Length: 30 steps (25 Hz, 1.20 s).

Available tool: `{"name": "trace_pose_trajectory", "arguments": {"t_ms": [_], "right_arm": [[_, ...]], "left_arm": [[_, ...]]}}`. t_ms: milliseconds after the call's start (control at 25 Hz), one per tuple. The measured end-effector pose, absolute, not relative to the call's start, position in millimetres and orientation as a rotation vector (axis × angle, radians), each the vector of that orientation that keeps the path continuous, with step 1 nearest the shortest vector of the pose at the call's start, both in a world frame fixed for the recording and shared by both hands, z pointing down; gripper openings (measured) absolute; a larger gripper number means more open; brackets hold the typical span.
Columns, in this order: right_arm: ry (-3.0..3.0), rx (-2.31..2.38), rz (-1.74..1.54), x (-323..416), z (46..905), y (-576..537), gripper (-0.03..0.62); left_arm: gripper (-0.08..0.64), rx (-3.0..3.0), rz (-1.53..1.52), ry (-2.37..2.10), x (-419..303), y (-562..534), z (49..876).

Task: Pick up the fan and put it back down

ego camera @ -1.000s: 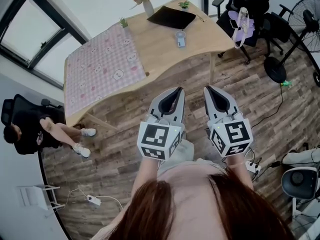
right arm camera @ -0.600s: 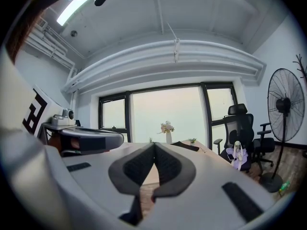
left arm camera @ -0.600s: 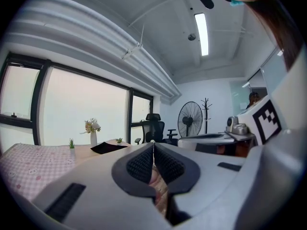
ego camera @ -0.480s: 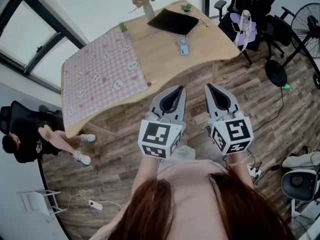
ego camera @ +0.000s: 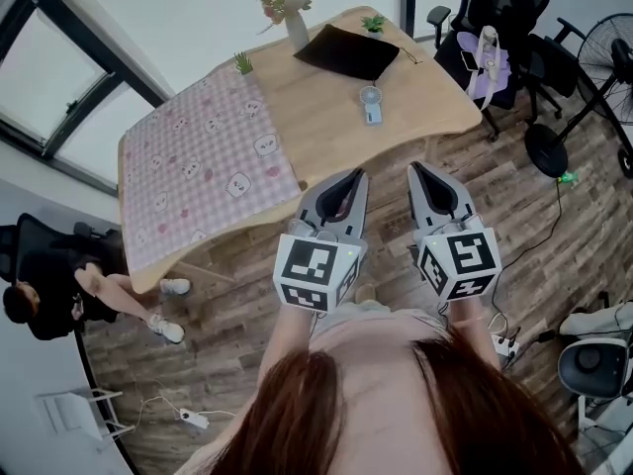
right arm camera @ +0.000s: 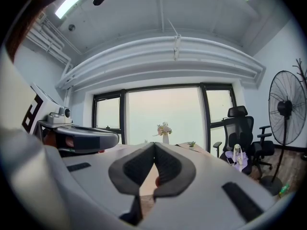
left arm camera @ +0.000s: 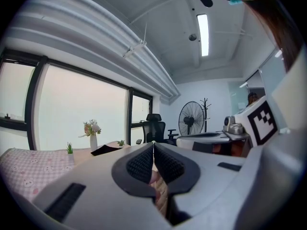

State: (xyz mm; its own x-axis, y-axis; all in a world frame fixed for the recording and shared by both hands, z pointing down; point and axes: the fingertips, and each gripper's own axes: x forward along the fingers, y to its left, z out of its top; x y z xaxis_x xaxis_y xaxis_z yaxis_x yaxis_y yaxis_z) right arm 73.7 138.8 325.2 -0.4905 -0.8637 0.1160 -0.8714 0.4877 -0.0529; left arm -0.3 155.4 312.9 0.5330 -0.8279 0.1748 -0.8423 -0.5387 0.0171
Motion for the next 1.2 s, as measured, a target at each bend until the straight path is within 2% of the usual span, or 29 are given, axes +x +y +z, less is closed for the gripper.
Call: {"name": "trace_pose_trajectory", "arguments": {"t_ms": [520,1200], "right_arm": [[-2.57,1.589,0.089,49,331,87,0.0],[-2.525,1.541,0.151,61,367,2,0.002]], "left_arm": [[0.012,2.661,0.231,-1.4,-26,108,324],[0.012,2.667,0.307,-1.332,-5,28,354]]}}
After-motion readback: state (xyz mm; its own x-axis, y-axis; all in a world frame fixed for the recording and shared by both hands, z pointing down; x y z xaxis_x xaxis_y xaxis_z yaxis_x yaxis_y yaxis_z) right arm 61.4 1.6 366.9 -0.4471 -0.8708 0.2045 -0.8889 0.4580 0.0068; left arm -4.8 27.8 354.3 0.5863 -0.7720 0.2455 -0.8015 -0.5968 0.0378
